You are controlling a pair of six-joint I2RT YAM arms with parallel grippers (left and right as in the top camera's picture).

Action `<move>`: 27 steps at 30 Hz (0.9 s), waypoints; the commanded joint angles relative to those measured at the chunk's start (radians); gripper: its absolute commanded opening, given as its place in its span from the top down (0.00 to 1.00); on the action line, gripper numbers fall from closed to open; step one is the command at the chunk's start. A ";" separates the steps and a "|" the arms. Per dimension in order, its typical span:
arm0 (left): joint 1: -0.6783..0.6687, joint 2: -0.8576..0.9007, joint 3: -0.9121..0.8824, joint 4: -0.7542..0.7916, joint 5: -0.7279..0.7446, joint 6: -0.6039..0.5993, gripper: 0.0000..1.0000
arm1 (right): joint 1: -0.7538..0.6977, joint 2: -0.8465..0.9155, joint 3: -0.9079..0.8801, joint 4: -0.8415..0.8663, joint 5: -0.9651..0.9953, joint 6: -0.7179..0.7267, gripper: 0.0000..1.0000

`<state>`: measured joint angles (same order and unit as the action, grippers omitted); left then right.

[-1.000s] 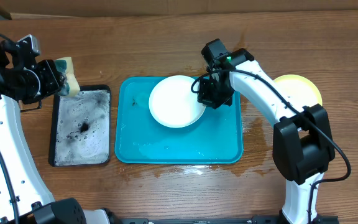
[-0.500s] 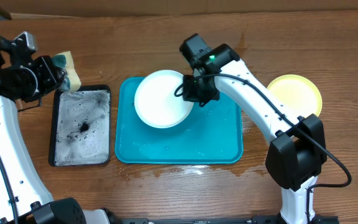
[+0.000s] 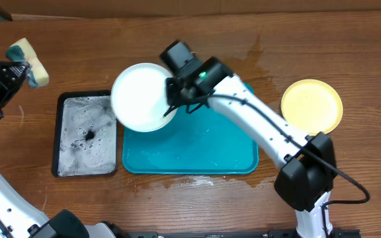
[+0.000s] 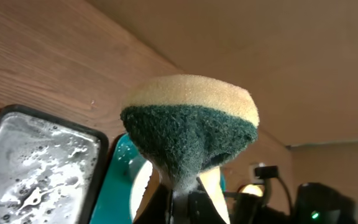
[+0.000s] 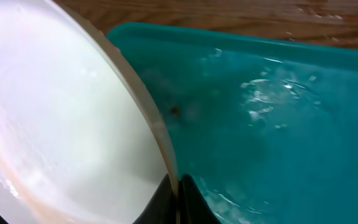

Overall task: Clean dirty plates on tray and stack at the side
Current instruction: 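Lift the white plate with the right gripper and tilt it over the basin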

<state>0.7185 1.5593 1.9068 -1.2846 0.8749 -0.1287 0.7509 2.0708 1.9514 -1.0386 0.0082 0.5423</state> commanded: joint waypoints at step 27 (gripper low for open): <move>0.010 -0.037 0.027 -0.042 0.191 -0.013 0.96 | 0.354 0.232 0.032 0.866 0.542 -0.707 0.96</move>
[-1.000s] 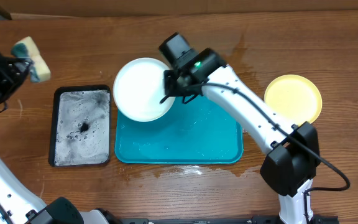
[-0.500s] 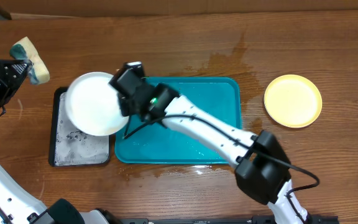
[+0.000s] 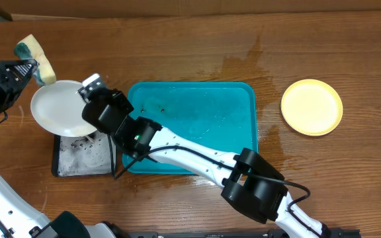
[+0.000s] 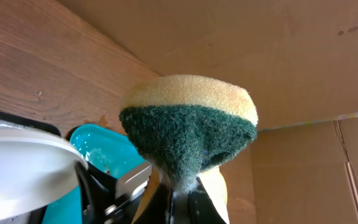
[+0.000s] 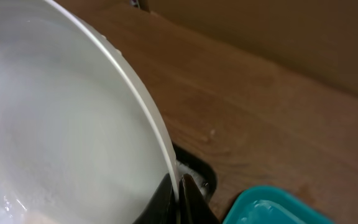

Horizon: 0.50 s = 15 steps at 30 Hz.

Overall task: Clean dirty plates on tray and stack at the side
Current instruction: 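Lift the white plate with the right gripper and tilt it over the basin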

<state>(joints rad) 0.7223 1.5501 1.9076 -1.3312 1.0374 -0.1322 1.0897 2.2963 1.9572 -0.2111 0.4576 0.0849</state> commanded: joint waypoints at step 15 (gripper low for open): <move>0.006 -0.028 0.026 0.004 0.029 -0.010 0.96 | 0.078 0.006 0.026 0.302 0.328 -0.677 0.96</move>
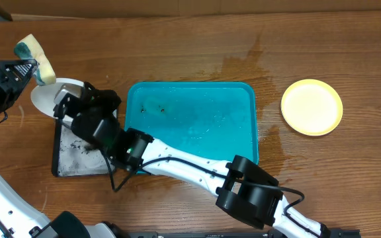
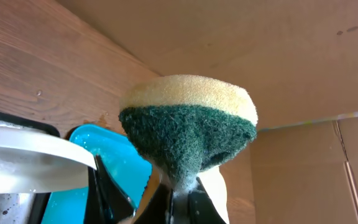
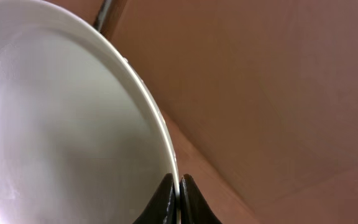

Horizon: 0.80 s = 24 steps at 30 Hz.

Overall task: Clean dirty plates on tray and stack at the side
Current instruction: 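Lift the white plate with the right gripper and tilt it over the basin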

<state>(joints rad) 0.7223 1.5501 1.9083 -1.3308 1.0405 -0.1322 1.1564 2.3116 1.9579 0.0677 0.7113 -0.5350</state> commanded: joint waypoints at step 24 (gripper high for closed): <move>0.004 -0.028 0.025 0.020 -0.058 -0.010 0.96 | -0.314 -0.112 0.026 -0.491 -0.913 0.993 0.96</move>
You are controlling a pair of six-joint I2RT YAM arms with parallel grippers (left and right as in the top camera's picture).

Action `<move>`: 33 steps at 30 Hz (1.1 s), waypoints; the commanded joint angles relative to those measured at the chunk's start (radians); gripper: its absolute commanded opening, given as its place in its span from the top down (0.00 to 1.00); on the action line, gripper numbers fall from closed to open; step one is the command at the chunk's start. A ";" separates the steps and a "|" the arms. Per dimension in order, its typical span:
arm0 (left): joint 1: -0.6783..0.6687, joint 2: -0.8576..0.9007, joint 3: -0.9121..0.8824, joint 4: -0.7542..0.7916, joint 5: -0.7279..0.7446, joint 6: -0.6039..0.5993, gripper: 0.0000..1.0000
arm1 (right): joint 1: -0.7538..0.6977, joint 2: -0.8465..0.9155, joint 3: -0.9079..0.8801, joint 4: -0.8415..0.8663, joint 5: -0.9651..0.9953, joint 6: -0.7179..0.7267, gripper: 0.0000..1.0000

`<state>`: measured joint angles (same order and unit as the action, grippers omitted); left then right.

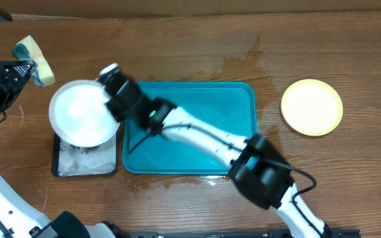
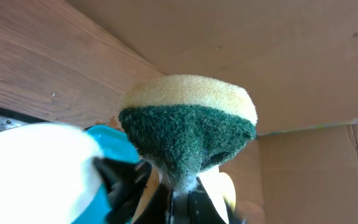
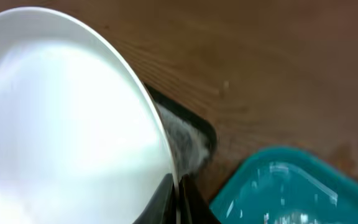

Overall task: Clean dirty plates on tray and stack at the side
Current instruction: 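Lift the white plate with the right gripper and tilt it over the basin, then carry the white plate right and lower it onto the yellow plate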

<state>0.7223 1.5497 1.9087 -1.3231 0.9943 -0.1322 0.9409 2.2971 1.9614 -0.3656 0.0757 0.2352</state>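
Observation:
My right gripper (image 1: 114,106) is shut on the rim of a white plate (image 1: 81,121), holding it face up over the black tray of soapy water (image 1: 84,162). In the right wrist view the white plate (image 3: 61,118) fills the left side with the right gripper (image 3: 178,196) pinching its edge. At the far left my left gripper (image 1: 20,71) is shut on a yellow and green sponge (image 1: 33,54), held up off the table; the sponge (image 2: 188,124) fills the left wrist view. A yellow plate (image 1: 311,106) lies on the table at the right.
The teal tray (image 1: 197,132), wet and with nothing on it, lies in the middle of the wooden table (image 1: 243,39). A wet patch darkens the wood behind the teal tray. A cardboard wall runs along the back edge.
The white plate was steeply tilted at the far left corner of the black tray; now it is face up over that tray, a little nearer the teal tray. The left gripper and sponge have hardly moved.
The right gripper first held the white plate at the teal tray's left edge. Then the plate was over the black tray's back corner, near the sponge, and after that tipped steeply there. Now it lies flatter above the soapy tray. The left gripper stayed shut on the sponge throughout.

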 commanded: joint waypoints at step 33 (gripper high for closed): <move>-0.221 0.032 0.024 0.022 -0.560 -0.010 0.96 | -1.331 -0.264 -0.072 -1.030 -0.046 0.203 0.96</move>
<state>0.5098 1.5555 1.9087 -1.3022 0.4629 -0.1322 -0.3553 2.0727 1.9392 -1.4040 0.0196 0.4671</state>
